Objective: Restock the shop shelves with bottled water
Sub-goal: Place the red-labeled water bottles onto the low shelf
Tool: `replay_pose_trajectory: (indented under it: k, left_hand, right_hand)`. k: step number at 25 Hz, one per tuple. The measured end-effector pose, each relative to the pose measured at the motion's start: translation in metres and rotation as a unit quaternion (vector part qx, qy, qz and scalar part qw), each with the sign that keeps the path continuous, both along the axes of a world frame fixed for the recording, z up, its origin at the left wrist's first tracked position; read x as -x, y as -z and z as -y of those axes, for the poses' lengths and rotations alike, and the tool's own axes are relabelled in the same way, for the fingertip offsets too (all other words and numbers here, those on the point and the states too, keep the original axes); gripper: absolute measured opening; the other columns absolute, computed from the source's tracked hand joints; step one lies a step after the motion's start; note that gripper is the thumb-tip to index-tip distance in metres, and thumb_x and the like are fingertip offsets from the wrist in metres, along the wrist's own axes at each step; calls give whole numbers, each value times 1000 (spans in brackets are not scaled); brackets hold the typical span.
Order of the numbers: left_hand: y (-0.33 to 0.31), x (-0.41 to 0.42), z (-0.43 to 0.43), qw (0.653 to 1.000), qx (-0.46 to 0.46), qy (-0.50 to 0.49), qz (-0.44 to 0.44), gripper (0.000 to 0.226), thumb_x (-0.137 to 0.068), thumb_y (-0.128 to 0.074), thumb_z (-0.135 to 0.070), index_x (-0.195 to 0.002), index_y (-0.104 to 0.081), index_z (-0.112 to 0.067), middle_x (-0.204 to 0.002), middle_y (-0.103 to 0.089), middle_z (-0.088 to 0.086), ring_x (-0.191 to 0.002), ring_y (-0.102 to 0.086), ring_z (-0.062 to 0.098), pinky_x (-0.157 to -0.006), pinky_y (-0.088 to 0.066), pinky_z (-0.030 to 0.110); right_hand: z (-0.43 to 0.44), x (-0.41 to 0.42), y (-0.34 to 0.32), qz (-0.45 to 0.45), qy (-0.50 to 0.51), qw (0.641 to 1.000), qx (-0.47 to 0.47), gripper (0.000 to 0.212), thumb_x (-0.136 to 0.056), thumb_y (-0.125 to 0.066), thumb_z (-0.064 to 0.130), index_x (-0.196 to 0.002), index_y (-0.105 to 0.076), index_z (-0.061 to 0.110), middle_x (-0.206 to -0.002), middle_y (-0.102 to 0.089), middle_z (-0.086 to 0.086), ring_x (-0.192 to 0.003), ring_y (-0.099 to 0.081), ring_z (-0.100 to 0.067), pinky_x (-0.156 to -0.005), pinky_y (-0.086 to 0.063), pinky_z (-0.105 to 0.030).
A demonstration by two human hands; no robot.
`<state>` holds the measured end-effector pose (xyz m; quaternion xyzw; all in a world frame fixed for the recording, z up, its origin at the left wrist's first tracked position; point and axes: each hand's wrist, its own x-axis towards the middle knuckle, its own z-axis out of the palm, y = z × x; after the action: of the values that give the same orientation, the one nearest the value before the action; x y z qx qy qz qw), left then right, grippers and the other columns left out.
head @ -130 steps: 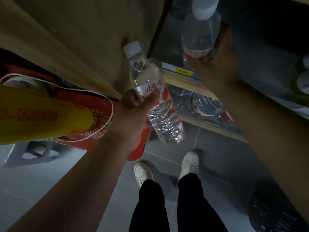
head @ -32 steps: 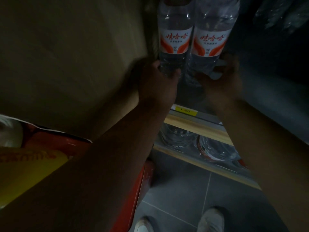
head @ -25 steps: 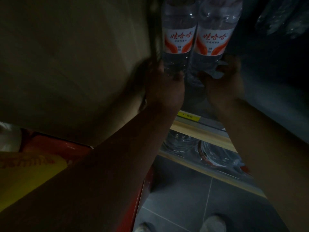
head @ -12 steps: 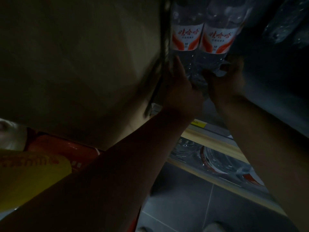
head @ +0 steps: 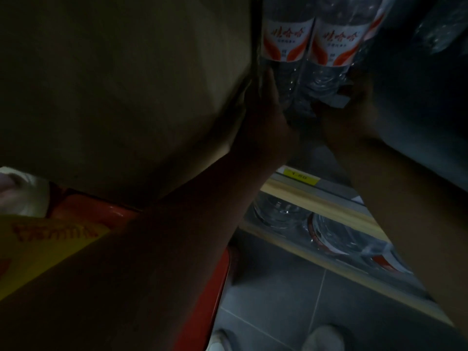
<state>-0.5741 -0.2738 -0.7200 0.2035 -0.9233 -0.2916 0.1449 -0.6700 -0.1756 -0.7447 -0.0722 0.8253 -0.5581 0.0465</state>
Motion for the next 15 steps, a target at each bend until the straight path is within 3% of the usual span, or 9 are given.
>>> replay_pose_trajectory:
  k: [3,7,11,15]
  left_hand:
    - [-9,-18,0,999,15,6,31,76,-91,-62,-24,-153,-20,-12,-158,-27,13,-146,-22,29,-117,-25,42]
    - [-12,-49,-7,988,126,65,64,69,-91,-59,-32,-151,-29,-16,-155,-34,10,-143,-31,27,-114,-28,39]
    - [-15,-75,-18,976,173,136,8,67,-83,-64,-32,-141,-46,-4,-141,-49,23,-131,-46,40,-105,-42,53]
    - [-23,-99,-32,959,191,206,38,67,-86,-53,-40,-143,-43,-8,-144,-47,21,-134,-43,39,-105,-38,59]
  right_hand:
    - [-22,-16,-8,-23,-33,991,-130,65,-88,-65,21,-146,-35,14,-142,-47,-4,-127,-48,-18,-107,-39,-32]
    - [-53,-69,-31,-109,-59,952,-280,66,-89,-62,29,-148,-34,20,-150,-36,-9,-137,-33,-31,-107,-33,-40]
    - [-81,-117,-42,-152,-40,931,-330,66,-85,-62,35,-145,-39,19,-147,-41,-11,-139,-30,-38,-111,-31,-53]
    - [-118,-169,-45,-127,21,918,-375,65,-83,-59,38,-143,-41,20,-149,-40,-11,-140,-27,-42,-111,-26,-60]
